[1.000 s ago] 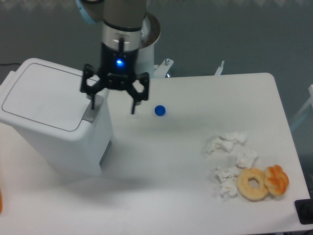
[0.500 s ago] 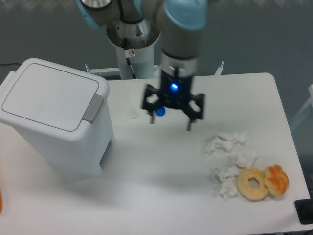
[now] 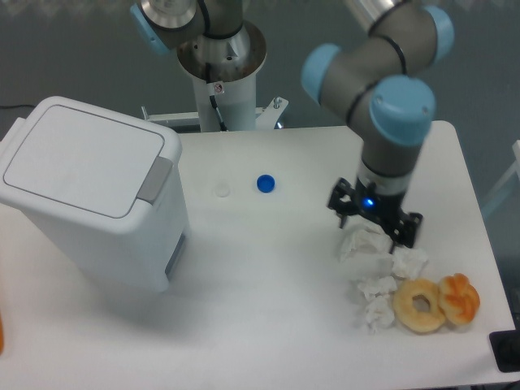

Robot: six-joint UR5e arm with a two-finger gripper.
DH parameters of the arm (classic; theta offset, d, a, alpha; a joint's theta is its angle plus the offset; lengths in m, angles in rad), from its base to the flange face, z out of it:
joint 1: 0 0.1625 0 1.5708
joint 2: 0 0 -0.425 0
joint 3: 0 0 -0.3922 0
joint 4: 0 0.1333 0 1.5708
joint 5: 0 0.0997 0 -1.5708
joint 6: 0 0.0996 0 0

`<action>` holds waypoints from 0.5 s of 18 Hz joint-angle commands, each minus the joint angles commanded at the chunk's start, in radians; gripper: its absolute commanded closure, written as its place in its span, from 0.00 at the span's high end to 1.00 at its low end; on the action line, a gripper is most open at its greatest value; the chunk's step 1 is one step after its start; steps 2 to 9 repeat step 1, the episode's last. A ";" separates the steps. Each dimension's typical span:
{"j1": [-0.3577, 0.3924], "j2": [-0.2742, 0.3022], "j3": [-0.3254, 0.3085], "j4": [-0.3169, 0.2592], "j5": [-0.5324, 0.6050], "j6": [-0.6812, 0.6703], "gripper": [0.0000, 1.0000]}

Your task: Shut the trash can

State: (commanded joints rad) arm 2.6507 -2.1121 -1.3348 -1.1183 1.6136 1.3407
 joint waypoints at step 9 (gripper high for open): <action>0.000 -0.012 0.011 0.000 0.015 0.000 1.00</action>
